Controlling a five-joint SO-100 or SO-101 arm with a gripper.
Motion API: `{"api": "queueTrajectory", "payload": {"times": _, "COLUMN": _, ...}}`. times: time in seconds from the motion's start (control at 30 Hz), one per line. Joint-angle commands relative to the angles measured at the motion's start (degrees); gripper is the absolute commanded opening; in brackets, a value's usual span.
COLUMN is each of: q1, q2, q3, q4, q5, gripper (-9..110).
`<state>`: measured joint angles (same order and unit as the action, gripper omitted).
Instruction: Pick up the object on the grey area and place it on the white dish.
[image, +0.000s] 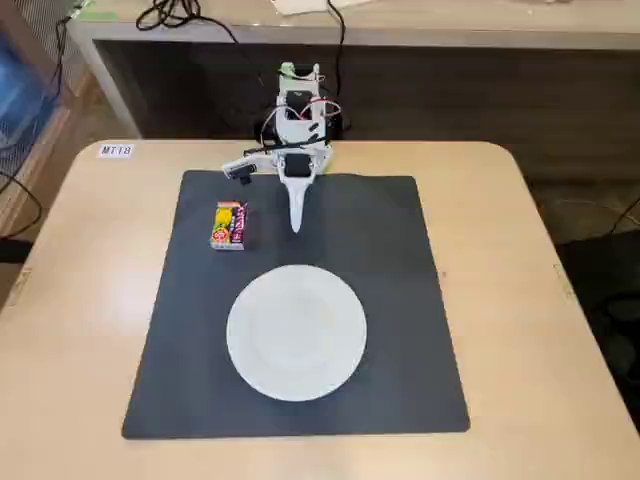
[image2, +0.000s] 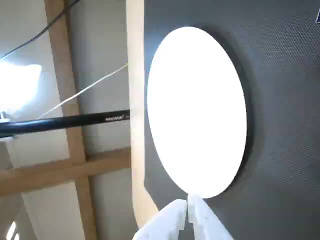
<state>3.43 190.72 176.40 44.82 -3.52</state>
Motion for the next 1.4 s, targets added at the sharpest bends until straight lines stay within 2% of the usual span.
{"api": "queueTrajectory", "payload": {"times": 0.0, "q1": 0.8, "q2": 1.2, "q3": -6.5, "q4": 8.2, "q5": 0.9, "gripper": 0}}
{"api": "queueTrajectory", "payload": {"times": 0.4, "q1": 2.5, "q2": -1.8, "q3": -8.7, "q4": 9.5, "q5": 1.4, "gripper": 0}}
{"api": "queueTrajectory", "payload": {"times": 0.6, "q1": 1.7, "q2": -33.6, "q3": -30.5, "q4": 12.7, "q5": 2.0, "gripper": 0}}
{"api": "queueTrajectory", "payload": {"times": 0.7, "q1": 3.4, "q2": -45.9, "q3": -42.7, "q4": 17.1, "q5": 8.8, "gripper": 0}}
{"api": "queueTrajectory", "payload": {"times": 0.9, "q1": 12.8, "q2": -52.7, "q3": -50.4, "q4": 18.5, "q5": 31.9, "gripper": 0}}
{"api": "queueTrajectory", "payload": {"times": 1.07, "q1": 21.9, "q2": -55.9, "q3": -55.6, "q4": 30.1, "q5": 44.4, "gripper": 0}}
{"api": "queueTrajectory", "payload": {"times": 1.33, "q1": 28.7, "q2": -66.6, "q3": -68.0, "q4": 45.9, "q5": 47.8, "gripper": 0}}
{"api": "queueTrajectory", "payload": {"times": 1.37, "q1": 29.2, "q2": -67.7, "q3": -68.8, "q4": 47.2, "q5": 47.5, "gripper": 3}}
